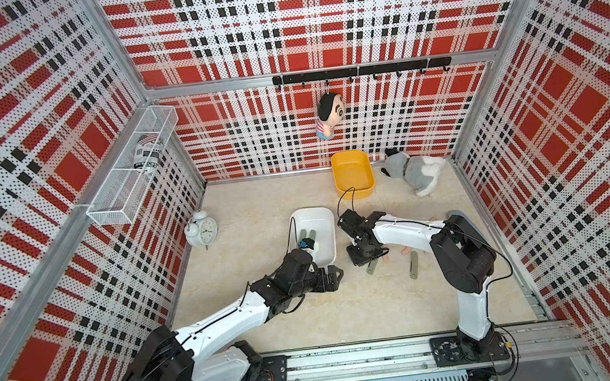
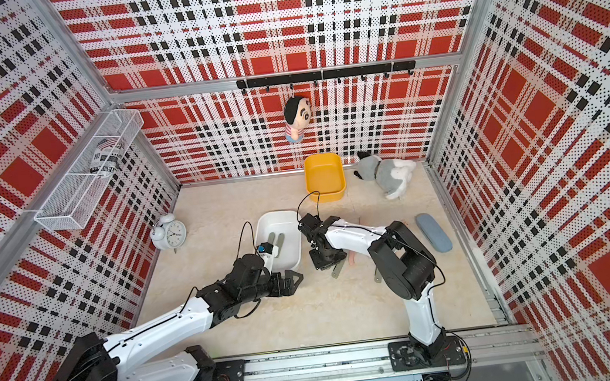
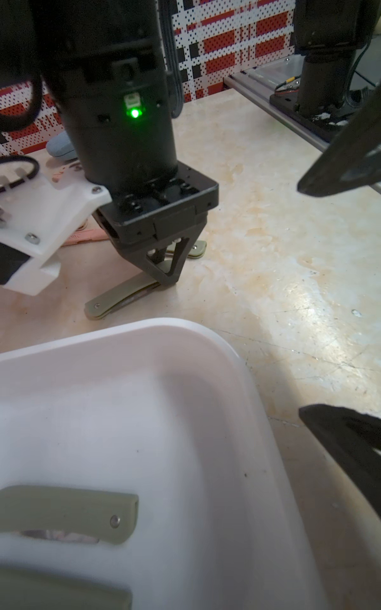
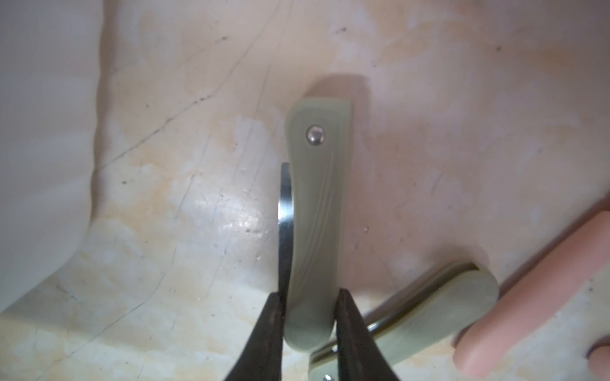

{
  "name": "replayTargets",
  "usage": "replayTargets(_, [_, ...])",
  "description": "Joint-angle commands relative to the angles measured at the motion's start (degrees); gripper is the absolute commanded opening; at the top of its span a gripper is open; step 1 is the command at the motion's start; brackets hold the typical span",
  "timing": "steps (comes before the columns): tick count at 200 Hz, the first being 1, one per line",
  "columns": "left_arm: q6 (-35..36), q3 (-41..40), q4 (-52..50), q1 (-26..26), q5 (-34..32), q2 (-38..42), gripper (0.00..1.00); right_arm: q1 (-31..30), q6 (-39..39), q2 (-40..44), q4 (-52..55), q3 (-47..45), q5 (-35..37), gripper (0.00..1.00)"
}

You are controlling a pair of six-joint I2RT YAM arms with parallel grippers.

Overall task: Place the fruit knives into the storage box by color
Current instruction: Pick up the fruit knife from the center of the board.

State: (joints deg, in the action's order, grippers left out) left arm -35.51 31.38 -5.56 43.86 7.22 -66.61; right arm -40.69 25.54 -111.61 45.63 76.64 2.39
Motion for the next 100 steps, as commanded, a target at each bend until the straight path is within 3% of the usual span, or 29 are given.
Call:
replayTargets(1, [0.7,1.2,0.9,0.1,-0.5,0.2,1.0,0.4,-0.2,2.6,0.9,0.6,0.3,0.23])
replayTargets(100, [1.0,1.5,0.0,-4.7,1.6,3.0,1.0,0.4,-0.9,3.8,4.1,4.6,1.6,0.23])
